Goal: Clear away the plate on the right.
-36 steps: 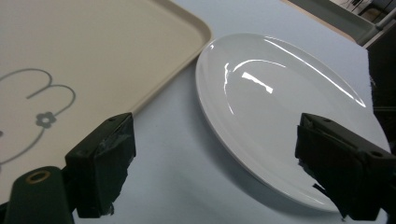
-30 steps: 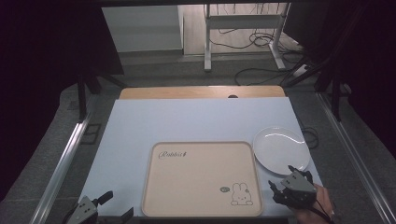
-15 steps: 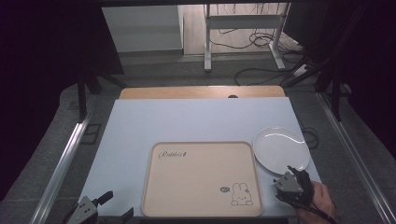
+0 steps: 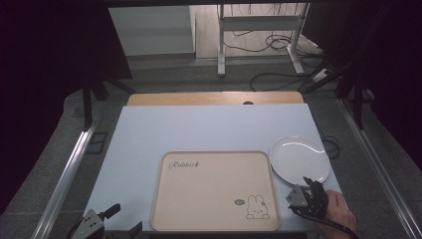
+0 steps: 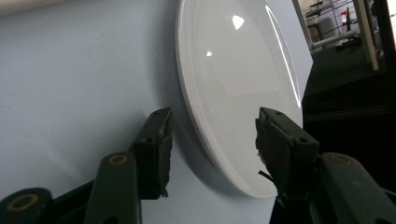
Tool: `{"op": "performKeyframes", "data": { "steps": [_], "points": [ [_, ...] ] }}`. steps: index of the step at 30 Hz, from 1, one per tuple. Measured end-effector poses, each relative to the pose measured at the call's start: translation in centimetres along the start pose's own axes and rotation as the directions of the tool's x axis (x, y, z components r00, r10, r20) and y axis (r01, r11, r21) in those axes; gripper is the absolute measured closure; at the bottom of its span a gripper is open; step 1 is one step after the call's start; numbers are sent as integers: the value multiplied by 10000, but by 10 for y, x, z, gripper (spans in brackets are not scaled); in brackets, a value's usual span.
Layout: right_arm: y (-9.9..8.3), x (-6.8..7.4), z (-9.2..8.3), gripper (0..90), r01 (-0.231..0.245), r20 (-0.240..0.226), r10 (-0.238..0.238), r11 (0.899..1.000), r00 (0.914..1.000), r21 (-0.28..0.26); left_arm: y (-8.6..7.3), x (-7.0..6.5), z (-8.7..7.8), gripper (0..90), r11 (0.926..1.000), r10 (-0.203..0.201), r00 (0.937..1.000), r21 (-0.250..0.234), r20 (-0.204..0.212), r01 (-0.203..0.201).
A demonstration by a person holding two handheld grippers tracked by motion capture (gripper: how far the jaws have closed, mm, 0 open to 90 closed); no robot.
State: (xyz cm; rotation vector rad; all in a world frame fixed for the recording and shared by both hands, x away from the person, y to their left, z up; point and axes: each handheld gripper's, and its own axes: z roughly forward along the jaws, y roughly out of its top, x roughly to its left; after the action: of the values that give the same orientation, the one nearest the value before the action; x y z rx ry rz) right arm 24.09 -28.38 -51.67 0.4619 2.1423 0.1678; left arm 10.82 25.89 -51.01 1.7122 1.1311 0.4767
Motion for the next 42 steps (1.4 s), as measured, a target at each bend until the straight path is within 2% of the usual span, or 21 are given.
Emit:
{"op": "performKeyframes", "data": {
  "steps": [3, 14, 21, 29, 31, 34, 35, 38, 42],
  "points": [
    [4, 4, 3, 532, 672, 361, -677, 9977, 9971, 129, 0, 0, 0, 45, 10000, 0, 10000, 3, -1, 0],
    [11, 11, 13, 651, 1646, 426, -1673, 9845, 9850, 599, 0, 0, 0, 45, 10000, 3, 10000, 18, 7, -3],
    [15, 13, 19, 708, 2182, 468, -2212, 9739, 9741, 619, 0, 0, 0, 45, 10000, -24, 10000, 22, 0, 24],
    [18, 17, 28, 774, 2932, 523, -2988, 9515, 9529, 932, 0, 0, 0, 45, 10000, -21, 10000, 26, 1, 21],
    [19, 19, 30, 835, 3162, 441, -3216, 9435, 9459, 988, 0, 0, 0, 45, 10000, -28, 10000, 21, 3, 28],
    [19, 21, 30, 848, 3186, 598, -3253, 9427, 9437, 993, 0, 0, 0, 45, 10000, -14, 10000, 13, 5, 14],
    [20, 20, 27, 869, 3167, 925, -3254, 9435, 9410, 972, 0, 0, 0, 45, 10000, -16, 10000, 4, 3, 16],
    [21, 17, 23, 868, 3070, 945, -3152, 9473, 9443, 915, 0, 0, 0, 46, 10000, -30, 10000, -16, 6, 30],
    [20, 19, 22, 863, 3188, 1335, -3295, 9430, 9347, 957, 0, 0, 0, 46, 10000, -10, 10000, -21, 6, 10]
  ]
}}
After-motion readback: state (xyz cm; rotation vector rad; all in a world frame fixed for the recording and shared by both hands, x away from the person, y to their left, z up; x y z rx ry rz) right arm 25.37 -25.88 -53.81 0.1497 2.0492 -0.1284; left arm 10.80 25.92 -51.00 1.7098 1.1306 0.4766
